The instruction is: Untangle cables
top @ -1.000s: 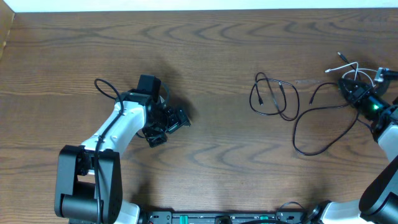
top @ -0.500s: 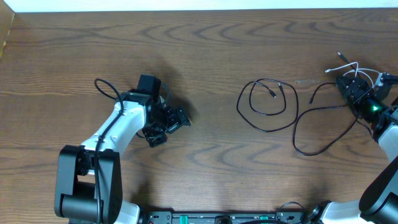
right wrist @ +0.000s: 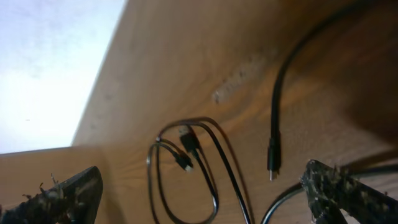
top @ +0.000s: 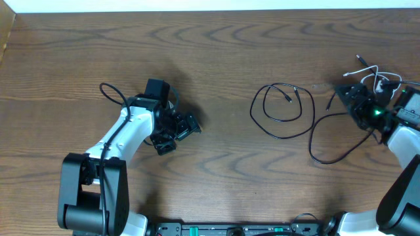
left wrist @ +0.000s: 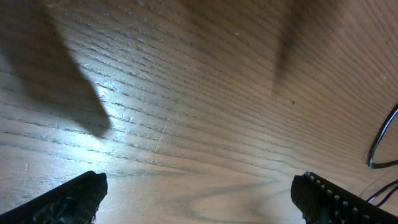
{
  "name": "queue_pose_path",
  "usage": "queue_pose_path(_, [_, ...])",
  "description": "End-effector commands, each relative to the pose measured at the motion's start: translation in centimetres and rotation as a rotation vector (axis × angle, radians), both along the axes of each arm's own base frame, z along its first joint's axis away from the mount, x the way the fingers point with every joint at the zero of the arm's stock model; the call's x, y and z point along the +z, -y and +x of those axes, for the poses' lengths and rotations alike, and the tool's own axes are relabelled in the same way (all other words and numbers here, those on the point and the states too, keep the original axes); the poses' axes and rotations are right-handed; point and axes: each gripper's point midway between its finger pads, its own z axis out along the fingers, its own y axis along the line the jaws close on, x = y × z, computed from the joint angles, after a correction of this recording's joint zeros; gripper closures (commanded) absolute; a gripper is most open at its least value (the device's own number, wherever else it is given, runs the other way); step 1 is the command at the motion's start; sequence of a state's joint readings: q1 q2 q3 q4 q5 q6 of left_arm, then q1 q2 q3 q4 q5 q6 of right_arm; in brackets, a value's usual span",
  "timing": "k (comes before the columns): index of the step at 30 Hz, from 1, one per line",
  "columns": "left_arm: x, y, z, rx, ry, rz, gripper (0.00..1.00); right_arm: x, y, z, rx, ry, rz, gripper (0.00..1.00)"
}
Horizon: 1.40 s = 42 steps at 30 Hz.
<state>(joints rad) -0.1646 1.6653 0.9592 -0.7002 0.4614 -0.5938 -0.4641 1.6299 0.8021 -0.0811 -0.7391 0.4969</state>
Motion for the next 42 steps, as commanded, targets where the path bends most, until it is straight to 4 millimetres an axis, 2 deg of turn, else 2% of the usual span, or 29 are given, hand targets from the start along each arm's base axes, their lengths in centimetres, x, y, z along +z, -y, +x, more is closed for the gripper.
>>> queue_pose_path(1, [0.2, -0.2, 0.4, -0.011, 0.016, 0.009, 0.00, -1.7, -0.4, -0.3, 0.012, -0.060, -0.103, 0.01])
queue_pose_path(4, [0.2, -0.2, 0.4, -0.011, 0.016, 0.009, 0.00, -2.5, -1.3, -0.4, 0.068, -0.075, -0.186, 0.01])
queue_pose_path(9, [0.2, -0.2, 0.4, -0.011, 0.016, 0.009, 0.00, -4.1, -1.8, -1.1, 0.125, -0.134, -0.348, 0.01])
queue_pose_path(13, [0.2, -0.2, 0.4, -0.011, 0.016, 0.009, 0.00, -3.9, -1.6, -2.2, 0.126, -0.176, -0.381, 0.05])
queue_pose_path(15, [0.2, -0.2, 0.4, -0.011, 0.016, 0.009, 0.00, -2.3, -1.6, -2.3, 0.117, -0.150, -0.393, 0.05])
queue_pose_path(20, [0.2, -0.2, 0.4, -0.011, 0.016, 0.009, 0.00, 3.6, -1.8, -3.4, 0.085, -0.033, -0.442, 0.11])
queue_pose_path(23, [0.2, -0.2, 0.4, -0.011, 0.016, 0.009, 0.00, 7.5, -1.6, -4.9, 0.040, 0.037, -0.501, 0.20])
queue_pose_path(24, [0.2, -0.2, 0.4, -0.011, 0.015, 0.009, 0.00, 10.0, -1.9, -5.8, 0.021, 0.098, -0.521, 0.26])
queue_pose_path(25, [0.2, -0.2, 0.4, -0.011, 0.016, 0.009, 0.00, 11.3, -2.1, -6.4, 0.007, 0.132, -0.523, 0.27])
queue_pose_path(26, [0.2, -0.2, 0.4, -0.011, 0.016, 0.009, 0.00, 13.9, -2.6, -7.5, -0.016, 0.208, -0.536, 0.27])
queue_pose_path(28, [0.2, -0.2, 0.4, -0.011, 0.016, 0.009, 0.00, 15.6, -3.2, -8.2, -0.021, 0.264, -0.545, 0.27])
queue_pose_path(31, [0.2, -0.2, 0.4, -0.011, 0.016, 0.009, 0.00, 15.1, -4.2, -8.3, 0.016, 0.253, -0.534, 0.27])
queue_pose_path(35, [0.2, -0.2, 0.4, -0.011, 0.016, 0.009, 0.00, 14.0, -4.5, -8.8, 0.035, 0.204, -0.522, 0.27])
queue_pose_path(40, [0.2, -0.2, 0.4, -0.011, 0.016, 0.009, 0.00, 14.4, -5.1, -8.7, 0.059, 0.226, -0.499, 0.26])
queue_pose_path(42, [0.2, -0.2, 0.4, -0.011, 0.016, 0.009, 0.00, 14.5, -5.8, -8.8, 0.089, 0.240, -0.471, 0.22])
